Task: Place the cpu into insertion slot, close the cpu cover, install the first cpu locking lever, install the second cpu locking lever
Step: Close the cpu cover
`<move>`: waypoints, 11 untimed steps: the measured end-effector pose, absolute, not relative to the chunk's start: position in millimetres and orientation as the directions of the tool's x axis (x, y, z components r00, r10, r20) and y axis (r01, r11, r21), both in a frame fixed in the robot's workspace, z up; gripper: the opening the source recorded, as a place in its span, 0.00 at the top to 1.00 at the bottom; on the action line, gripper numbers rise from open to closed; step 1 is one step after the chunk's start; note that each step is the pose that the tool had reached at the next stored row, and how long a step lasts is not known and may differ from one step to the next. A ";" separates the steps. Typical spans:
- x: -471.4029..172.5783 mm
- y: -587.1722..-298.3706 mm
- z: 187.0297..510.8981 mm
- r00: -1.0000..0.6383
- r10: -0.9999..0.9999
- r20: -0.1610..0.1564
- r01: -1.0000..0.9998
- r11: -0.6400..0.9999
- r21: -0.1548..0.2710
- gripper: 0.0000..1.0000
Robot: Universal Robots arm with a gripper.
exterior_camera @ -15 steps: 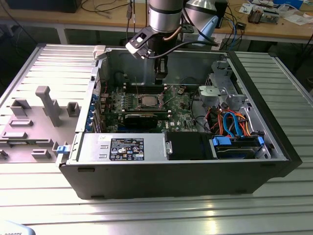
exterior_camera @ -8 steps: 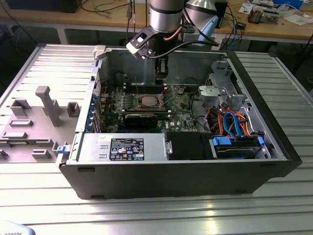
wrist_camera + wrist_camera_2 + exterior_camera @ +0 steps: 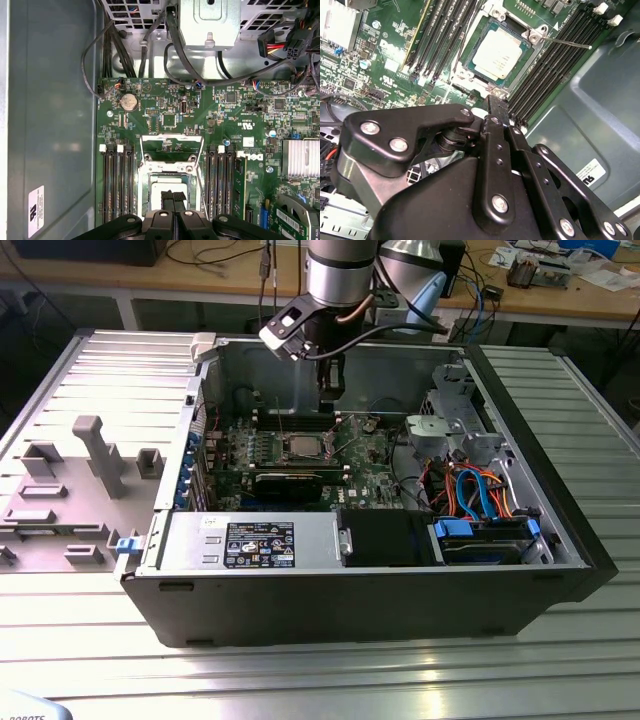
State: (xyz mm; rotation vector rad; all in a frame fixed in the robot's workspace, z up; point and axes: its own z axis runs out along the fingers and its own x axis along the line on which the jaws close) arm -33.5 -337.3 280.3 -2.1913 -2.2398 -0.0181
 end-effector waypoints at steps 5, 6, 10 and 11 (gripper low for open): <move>-30.6 -337.3 280.4 -0.022 1.000 0.014 1.000 0.022 0.003 0.89; -29.8 -337.3 280.4 -0.022 1.000 0.014 1.000 0.022 0.003 0.89; -24.8 -337.3 280.4 -0.022 1.000 0.014 1.000 0.022 0.003 0.89; -23.8 -337.3 280.4 -0.022 1.000 0.014 1.000 0.022 0.003 0.89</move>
